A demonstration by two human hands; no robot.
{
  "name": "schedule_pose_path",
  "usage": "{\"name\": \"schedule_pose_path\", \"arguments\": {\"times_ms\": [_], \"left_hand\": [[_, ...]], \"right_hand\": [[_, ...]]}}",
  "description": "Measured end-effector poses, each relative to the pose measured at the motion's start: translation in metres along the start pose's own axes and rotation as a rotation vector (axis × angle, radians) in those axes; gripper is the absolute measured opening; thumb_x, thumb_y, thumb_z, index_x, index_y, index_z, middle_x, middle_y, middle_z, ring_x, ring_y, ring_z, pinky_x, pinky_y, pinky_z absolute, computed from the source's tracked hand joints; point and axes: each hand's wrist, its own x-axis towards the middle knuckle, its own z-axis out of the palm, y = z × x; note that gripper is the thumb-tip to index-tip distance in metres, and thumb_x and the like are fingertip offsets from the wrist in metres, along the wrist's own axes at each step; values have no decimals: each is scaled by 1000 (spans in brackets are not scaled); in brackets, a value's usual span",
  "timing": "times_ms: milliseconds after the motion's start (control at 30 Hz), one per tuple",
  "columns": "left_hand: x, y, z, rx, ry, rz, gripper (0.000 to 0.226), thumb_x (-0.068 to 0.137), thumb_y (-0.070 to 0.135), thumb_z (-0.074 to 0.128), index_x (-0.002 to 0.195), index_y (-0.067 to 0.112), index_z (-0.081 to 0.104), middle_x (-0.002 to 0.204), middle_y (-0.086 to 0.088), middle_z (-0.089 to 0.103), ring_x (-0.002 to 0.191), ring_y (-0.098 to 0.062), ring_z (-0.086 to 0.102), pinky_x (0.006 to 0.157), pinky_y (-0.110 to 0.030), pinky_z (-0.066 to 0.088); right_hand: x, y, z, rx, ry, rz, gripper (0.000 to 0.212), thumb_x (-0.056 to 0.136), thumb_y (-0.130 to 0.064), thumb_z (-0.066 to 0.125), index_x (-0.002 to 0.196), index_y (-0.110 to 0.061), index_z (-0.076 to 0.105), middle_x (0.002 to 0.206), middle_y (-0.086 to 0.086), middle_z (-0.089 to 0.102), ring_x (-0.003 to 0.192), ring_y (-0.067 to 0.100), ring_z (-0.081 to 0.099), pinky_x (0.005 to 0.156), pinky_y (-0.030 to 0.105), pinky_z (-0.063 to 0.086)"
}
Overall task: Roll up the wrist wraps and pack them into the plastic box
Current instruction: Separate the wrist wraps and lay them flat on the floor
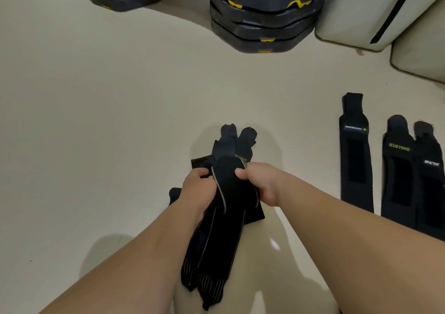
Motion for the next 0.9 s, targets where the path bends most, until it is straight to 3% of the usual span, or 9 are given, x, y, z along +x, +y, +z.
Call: {"name": "schedule_pose_path", "arguments": {"times_ms": [67, 167, 267, 367, 433, 500, 600, 767, 900], "left_hand": [[-2, 5, 0, 85, -70, 33, 60, 97, 20, 66, 153, 28, 48, 120, -1, 70, 102, -20, 71, 93, -40, 62], [-6, 4, 4, 147, -213, 85, 76, 98, 14, 69, 162, 32, 32, 106, 3, 77, 99, -13, 72, 95, -34, 59], [3, -5, 3, 146, -169, 46, 60, 93, 31, 78, 145, 30, 48, 111, 4, 76, 104, -19, 73, 101, -43, 58], [18, -10, 2, 287, 65, 102, 21, 91, 33, 70, 106, 18, 66, 98, -6, 76, 91, -30, 73, 89, -49, 62], [15, -2, -2, 160, 116, 33, 9, 95, 15, 61, 90, 9, 62, 86, -18, 72, 73, -33, 69, 72, -48, 64], [7, 9, -11, -13, 135, -67, 14, 104, 12, 56, 96, 1, 61, 80, -25, 72, 62, -32, 65, 58, -42, 60], [-5, 25, -31, -146, 181, -112, 20, 106, 14, 51, 112, -3, 59, 82, -24, 74, 61, -32, 67, 53, -35, 63], [-20, 27, -60, 17, 150, 54, 59, 78, 26, 64, 133, 12, 46, 108, -20, 67, 91, -36, 71, 78, -44, 61], [-95, 71, -64, 66, -28, 149, 25, 103, 35, 57, 102, 12, 66, 87, -8, 69, 77, -23, 67, 74, -37, 59]], "right_hand": [[-7, -4, -5, 65, -7, -23, 29, 103, -14, 59, 130, -6, 65, 116, 14, 77, 102, 32, 76, 84, 42, 63], [-24, -12, -17, 189, -74, -69, 28, 99, -12, 52, 120, -2, 69, 103, 11, 78, 82, 27, 76, 68, 32, 59], [-44, -16, -33, 179, -138, -95, 32, 96, -28, 58, 115, -8, 74, 94, 10, 77, 73, 26, 72, 72, 33, 55], [-67, -12, -47, 86, -163, -72, 30, 104, -36, 61, 91, -11, 73, 63, 3, 72, 48, 15, 66, 55, 24, 53], [-75, -9, -52, 52, -120, -124, 27, 103, -34, 64, 105, -10, 73, 82, 5, 80, 61, 15, 73, 57, 23, 54], [-84, -10, -51, 36, -35, -218, 29, 103, -34, 64, 117, -9, 73, 106, 9, 81, 80, 18, 76, 70, 29, 55], [-100, -14, -41, 26, 6, -270, 29, 102, -37, 67, 116, -12, 73, 111, 8, 81, 92, 24, 76, 78, 35, 57], [-143, -24, -18, -8, 73, -438, 23, 103, -38, 65, 105, -16, 68, 105, 6, 77, 86, 24, 69, 77, 39, 60], [-185, -32, 3, -7, 63, -481, 22, 107, -32, 59, 111, -11, 63, 104, 8, 73, 86, 25, 68, 76, 41, 61]]}}
